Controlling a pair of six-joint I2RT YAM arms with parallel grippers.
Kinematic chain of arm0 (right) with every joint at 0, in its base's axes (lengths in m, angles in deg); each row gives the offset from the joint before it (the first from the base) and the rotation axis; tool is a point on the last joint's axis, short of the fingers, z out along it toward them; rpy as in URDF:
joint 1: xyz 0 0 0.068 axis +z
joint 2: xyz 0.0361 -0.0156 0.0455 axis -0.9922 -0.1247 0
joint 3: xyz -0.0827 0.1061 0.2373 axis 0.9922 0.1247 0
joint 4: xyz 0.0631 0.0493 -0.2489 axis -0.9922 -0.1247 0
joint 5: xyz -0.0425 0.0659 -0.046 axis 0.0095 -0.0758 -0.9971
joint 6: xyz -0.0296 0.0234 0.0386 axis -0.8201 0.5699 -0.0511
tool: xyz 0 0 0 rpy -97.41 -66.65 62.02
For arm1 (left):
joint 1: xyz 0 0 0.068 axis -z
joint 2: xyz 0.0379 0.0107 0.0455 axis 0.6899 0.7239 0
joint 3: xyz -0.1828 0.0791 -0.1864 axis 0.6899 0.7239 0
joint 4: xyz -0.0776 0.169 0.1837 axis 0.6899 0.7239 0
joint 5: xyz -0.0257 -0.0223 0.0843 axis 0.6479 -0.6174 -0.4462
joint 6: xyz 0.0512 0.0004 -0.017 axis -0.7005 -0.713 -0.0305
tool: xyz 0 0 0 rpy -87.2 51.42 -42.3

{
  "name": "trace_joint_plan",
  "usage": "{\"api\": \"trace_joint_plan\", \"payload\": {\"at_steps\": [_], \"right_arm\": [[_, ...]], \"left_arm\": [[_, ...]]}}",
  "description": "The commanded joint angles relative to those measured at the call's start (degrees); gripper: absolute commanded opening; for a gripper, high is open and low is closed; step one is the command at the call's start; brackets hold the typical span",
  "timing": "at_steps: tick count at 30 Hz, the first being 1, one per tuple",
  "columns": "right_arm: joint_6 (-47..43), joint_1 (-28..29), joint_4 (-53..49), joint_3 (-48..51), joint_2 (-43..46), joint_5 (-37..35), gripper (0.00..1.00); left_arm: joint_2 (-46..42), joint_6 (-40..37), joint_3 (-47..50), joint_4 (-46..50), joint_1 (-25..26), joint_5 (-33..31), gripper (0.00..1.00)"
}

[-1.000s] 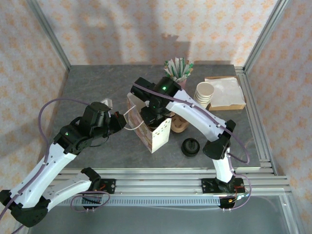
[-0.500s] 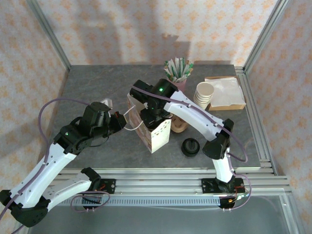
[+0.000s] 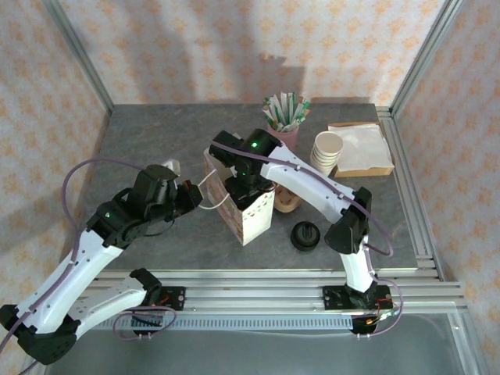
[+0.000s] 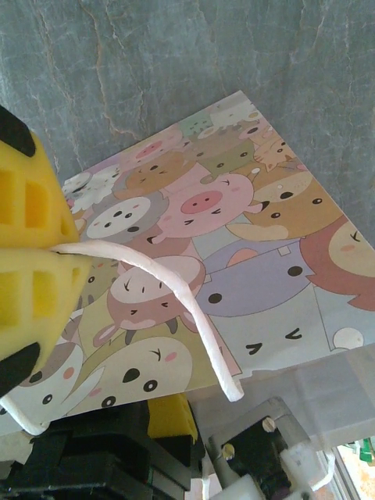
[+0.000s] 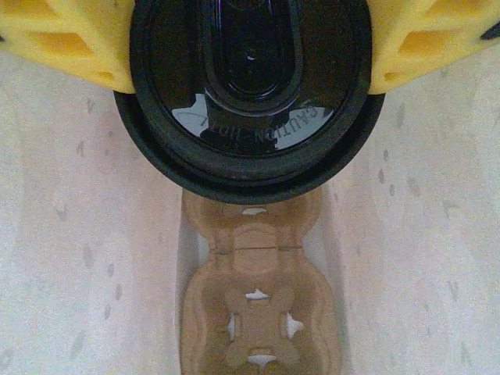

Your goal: Pack the takeout coffee

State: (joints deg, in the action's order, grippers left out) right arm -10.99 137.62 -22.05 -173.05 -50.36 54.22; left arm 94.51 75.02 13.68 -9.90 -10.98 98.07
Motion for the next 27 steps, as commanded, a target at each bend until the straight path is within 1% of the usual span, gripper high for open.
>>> {"api": "trace_joint_plan", "payload": {"at_steps": [1, 6, 22, 27], "right_arm": [[-0.8, -0.1, 0.9, 1.4, 0.4, 1.3, 0.60], [-1.3, -0.1, 1.3, 3.2, 1.5, 1.6, 0.60], [-1.2, -0.6, 3.9, 8.7, 4.7, 1.2, 0.60], [-0.4, -0.7, 7.4, 12.2, 6.5, 1.0, 0.59]], "left_arm": [[-0.6, 0.4, 0.9, 1.3, 0.4, -1.6, 0.00], [-0.8, -0.1, 0.8, 1.7, 0.4, -3.9, 0.00], [-0.9, -0.5, 0.9, 2.3, 0.4, -5.8, 0.00], [-0.7, -0.3, 0.9, 2.3, 0.4, -5.9, 0.00]]}}
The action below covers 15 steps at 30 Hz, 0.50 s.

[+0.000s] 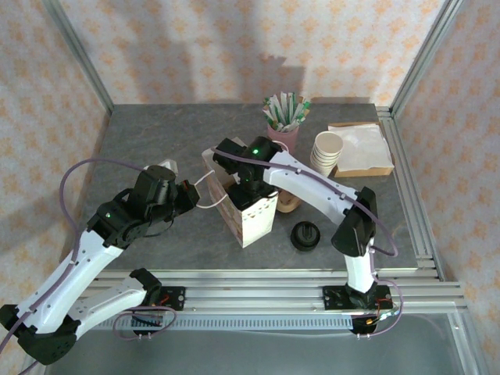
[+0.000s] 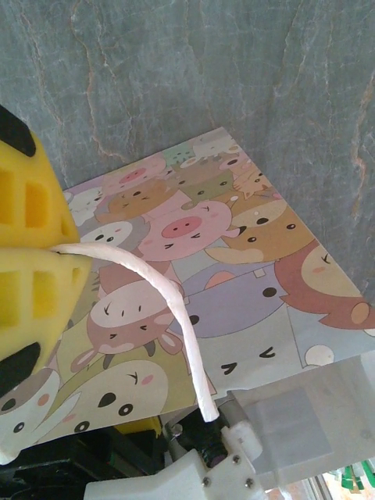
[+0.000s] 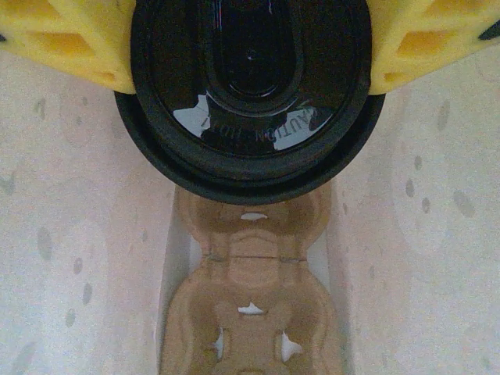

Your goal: Pack the takeout coffee

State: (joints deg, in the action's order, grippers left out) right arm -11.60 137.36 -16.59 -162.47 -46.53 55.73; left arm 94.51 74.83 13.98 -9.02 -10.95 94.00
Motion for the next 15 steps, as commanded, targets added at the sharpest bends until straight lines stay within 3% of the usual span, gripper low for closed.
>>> {"api": "trace_joint_plan", "payload": {"at_steps": [1, 15], "right_arm": [[0.4, -0.4, 2.7, 2.4, 3.0, -0.3, 0.59], [0.4, -0.4, 4.3, 5.7, 2.7, 0.6, 0.59]], "left_arm": [[-0.7, -0.1, 0.6, 1.4, 0.4, -1.8, 0.00], [-0.2, -0.1, 0.2, 1.4, 0.4, -1.6, 0.00]]}}
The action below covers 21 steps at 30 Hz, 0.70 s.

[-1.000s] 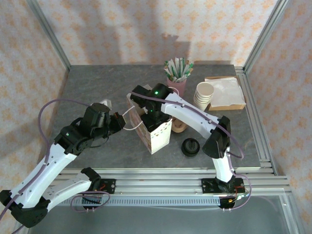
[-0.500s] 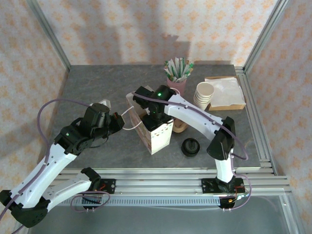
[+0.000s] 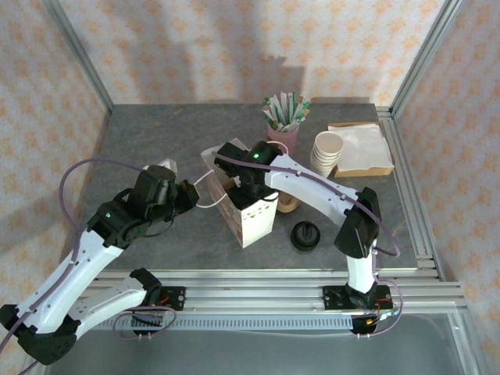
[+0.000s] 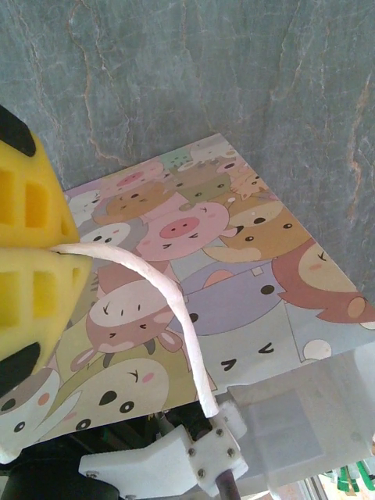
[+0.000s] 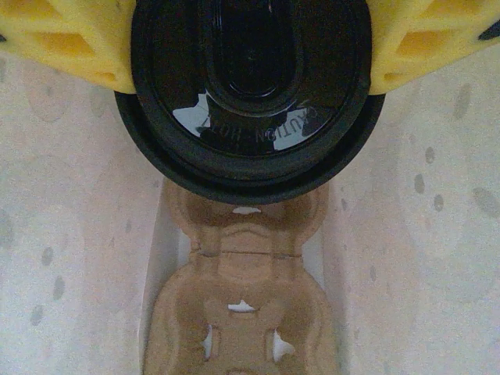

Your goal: Pack the takeout coffee

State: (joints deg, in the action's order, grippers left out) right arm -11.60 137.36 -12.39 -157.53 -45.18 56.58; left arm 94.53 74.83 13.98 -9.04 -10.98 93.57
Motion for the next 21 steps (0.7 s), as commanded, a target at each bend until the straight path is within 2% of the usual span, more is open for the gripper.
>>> {"api": "trace_joint_plan", "payload": {"at_steps": [1, 21], "right_arm": [[0.4, -0.4, 0.3, 1.1, 1.3, -0.2, 0.59], [1.4, -0.4, 8.0, 8.0, 2.8, 0.9, 0.58]], "left_arm": [[-0.2, -0.1, 0.2, 1.4, 0.4, -1.2, 0.00], [0.5, -0.1, 0.5, 1.3, 0.4, -0.8, 0.00]]}}
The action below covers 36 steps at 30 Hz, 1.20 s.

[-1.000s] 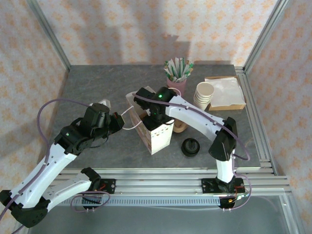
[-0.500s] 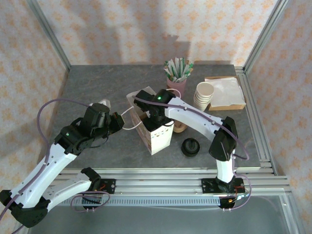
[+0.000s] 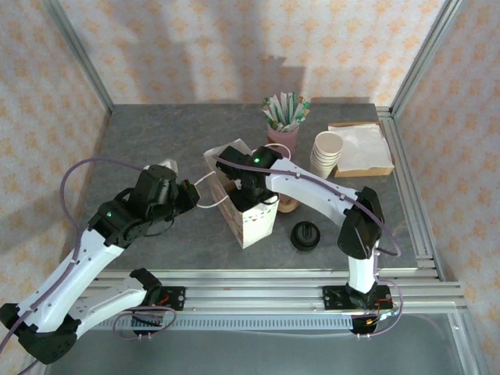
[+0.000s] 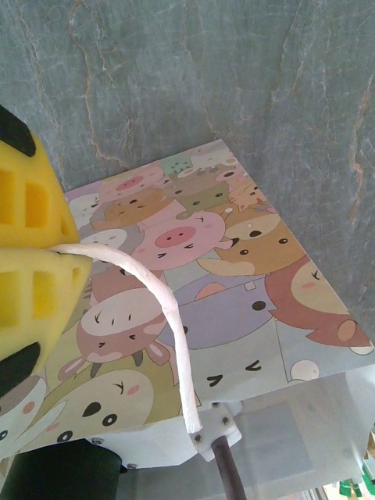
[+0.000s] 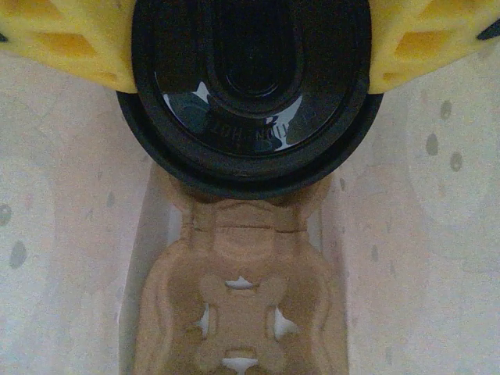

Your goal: Pack the takeout coffee

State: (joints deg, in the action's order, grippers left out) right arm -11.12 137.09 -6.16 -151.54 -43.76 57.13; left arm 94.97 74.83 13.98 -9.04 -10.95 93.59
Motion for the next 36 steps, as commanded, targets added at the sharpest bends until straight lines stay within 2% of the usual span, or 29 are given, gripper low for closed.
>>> {"api": "trace_joint_plan", "payload": {"at_steps": [1, 18, 36], "right_arm": [[1.0, -0.2, 2.2, 2.4, 1.6, 0.5, 0.58], [1.5, -0.7, -0.5, 1.2, 0.9, 0.2, 0.58], [0.1, -0.7, 7.6, 9.9, 5.8, 0.1, 0.57]], "left_arm": [[0.1, -0.1, 0.5, 1.2, 0.4, -0.8, 0.00], [0.6, 0.3, 0.7, 0.8, 0.4, -0.3, 0.00], [1.1, 0.0, 1.0, 0.7, 0.4, -0.8, 0.00]]}}
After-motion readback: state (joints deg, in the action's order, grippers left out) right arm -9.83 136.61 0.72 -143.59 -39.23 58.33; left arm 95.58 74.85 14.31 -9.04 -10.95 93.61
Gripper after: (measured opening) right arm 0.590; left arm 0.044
